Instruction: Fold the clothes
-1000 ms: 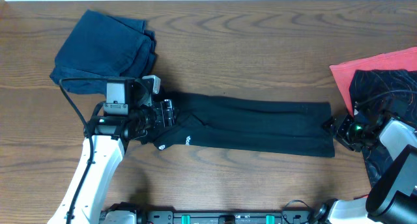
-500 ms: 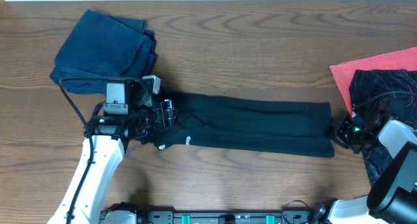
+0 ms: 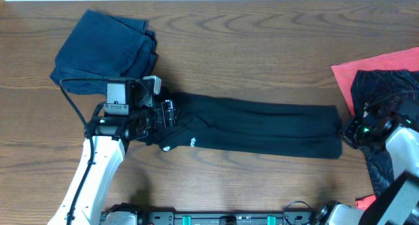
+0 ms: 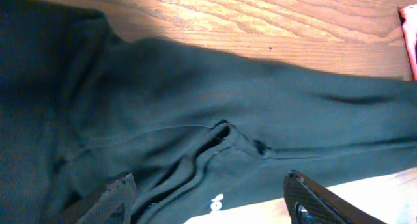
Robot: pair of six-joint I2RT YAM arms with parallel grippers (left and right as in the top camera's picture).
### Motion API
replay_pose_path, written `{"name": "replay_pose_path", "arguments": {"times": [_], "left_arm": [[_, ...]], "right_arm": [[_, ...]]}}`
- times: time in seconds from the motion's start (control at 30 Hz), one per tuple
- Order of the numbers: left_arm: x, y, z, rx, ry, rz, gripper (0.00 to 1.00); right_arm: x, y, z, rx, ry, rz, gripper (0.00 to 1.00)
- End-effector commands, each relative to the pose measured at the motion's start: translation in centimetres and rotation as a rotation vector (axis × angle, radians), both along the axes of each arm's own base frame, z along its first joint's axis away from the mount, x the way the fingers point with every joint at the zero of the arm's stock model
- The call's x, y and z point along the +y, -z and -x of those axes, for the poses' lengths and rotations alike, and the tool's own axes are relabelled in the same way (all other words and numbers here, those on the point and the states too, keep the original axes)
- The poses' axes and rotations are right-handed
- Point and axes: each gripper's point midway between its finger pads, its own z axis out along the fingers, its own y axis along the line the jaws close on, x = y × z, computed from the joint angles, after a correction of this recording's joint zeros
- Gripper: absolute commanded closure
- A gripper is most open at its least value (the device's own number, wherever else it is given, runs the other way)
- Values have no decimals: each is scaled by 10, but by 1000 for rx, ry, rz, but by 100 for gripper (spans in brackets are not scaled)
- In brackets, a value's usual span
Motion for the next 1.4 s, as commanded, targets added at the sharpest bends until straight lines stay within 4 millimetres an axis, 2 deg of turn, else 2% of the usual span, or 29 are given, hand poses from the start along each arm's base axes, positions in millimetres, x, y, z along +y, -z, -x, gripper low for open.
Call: {"name": "replay_pose_path", "arguments": {"times": [0.0,0.17,0.3,0.4,0.53,0.7,0.73,0.77,0.8,0.83,0.87,0.97,1.03,1.1,1.2,1.3,1.37], "left_arm": [[0,-7,-4,-17,1,5,25],[0,-7,-4,-19,2,5,25],[0,-7,-5,-22,4,4,25],[0,-7,-4,-22,4,4,25],[0,-7,-4,-21,4,4,25],[0,-7,-4,-22,4,4,25],[0,-7,-5,-22,4,4,25],[0,-8,-5,-23,4,4,25],[0,-8,-5,-25,4,5,25],[0,-8,-5,-26,4,5,25],[0,-8,-5,-27,4,5,25],[0,-8,-5,-26,4,5,25],[0,-8,-5,-25,4,5,25],[0,-8,-5,-23,4,4,24],[0,-7,-5,-22,4,4,24],[0,-7,-5,-23,4,4,24],[0,-8,-5,-24,4,4,24]], "right_arm": [[-8,-24,-8,-64,20,63,99],[15,-39,-13,-106,-46,75,99],[45,-40,-18,-106,-138,70,99],[55,-37,-22,-86,-159,134,99],[45,-32,-18,-33,-103,215,99],[17,-32,-12,-13,-10,241,99],[12,-31,-11,-10,5,242,89],[8,-31,-9,-6,17,242,62],[5,-31,-8,-4,17,246,46],[2,-30,-8,-2,22,248,34],[0,-29,-7,-1,31,248,31],[-8,-24,-11,-12,55,233,33],[-5,-18,-15,-25,29,166,33],[-4,-8,-16,-33,10,86,34],[-15,10,-14,-13,50,15,36],[-7,23,-15,-48,0,-125,39],[-4,38,-12,-18,-13,-156,38]]}}
